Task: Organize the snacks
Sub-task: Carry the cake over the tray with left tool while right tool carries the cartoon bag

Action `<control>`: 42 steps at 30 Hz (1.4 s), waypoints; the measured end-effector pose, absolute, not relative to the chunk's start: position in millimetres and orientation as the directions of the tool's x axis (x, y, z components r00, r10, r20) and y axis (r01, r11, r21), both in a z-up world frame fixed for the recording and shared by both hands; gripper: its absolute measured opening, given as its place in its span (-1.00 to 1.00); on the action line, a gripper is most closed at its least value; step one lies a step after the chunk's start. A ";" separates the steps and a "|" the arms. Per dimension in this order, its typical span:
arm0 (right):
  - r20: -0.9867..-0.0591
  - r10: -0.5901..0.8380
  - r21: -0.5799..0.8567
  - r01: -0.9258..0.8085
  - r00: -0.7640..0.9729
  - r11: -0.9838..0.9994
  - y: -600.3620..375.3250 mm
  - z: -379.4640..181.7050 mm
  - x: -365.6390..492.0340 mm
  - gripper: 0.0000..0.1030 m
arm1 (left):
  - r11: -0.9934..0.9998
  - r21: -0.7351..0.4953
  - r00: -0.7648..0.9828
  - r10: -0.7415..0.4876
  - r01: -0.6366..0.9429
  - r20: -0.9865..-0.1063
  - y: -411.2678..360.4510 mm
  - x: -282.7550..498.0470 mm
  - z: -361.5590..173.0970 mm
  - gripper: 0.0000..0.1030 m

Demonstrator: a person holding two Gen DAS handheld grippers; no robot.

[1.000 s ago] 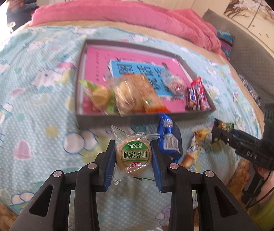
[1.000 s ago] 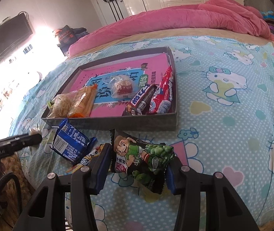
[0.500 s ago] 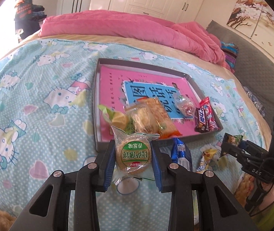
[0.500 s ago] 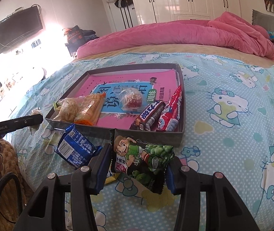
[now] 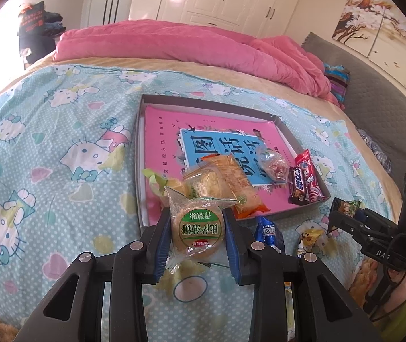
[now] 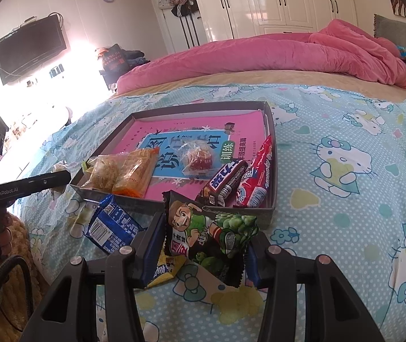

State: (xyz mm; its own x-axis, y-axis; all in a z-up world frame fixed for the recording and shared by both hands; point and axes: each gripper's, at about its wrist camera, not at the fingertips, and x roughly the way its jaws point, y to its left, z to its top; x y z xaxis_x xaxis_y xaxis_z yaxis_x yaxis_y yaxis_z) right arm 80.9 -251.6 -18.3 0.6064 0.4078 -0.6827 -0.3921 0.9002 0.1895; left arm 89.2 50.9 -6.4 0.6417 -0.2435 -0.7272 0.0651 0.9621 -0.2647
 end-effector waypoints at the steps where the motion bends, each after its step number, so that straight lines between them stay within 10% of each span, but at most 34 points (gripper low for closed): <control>1: -0.681 0.410 0.192 -0.393 0.606 0.899 -251.7 -18.2 81.4 -0.04 | 0.962 -0.264 0.640 -0.245 0.067 -0.729 50.6 90.1 -6.7 -0.31; 42: -0.644 0.420 0.198 -0.391 0.639 0.899 -253.1 -12.7 95.1 -0.04 | 0.976 -0.201 0.641 -0.211 0.090 -0.738 37.1 120.4 -18.4 -0.31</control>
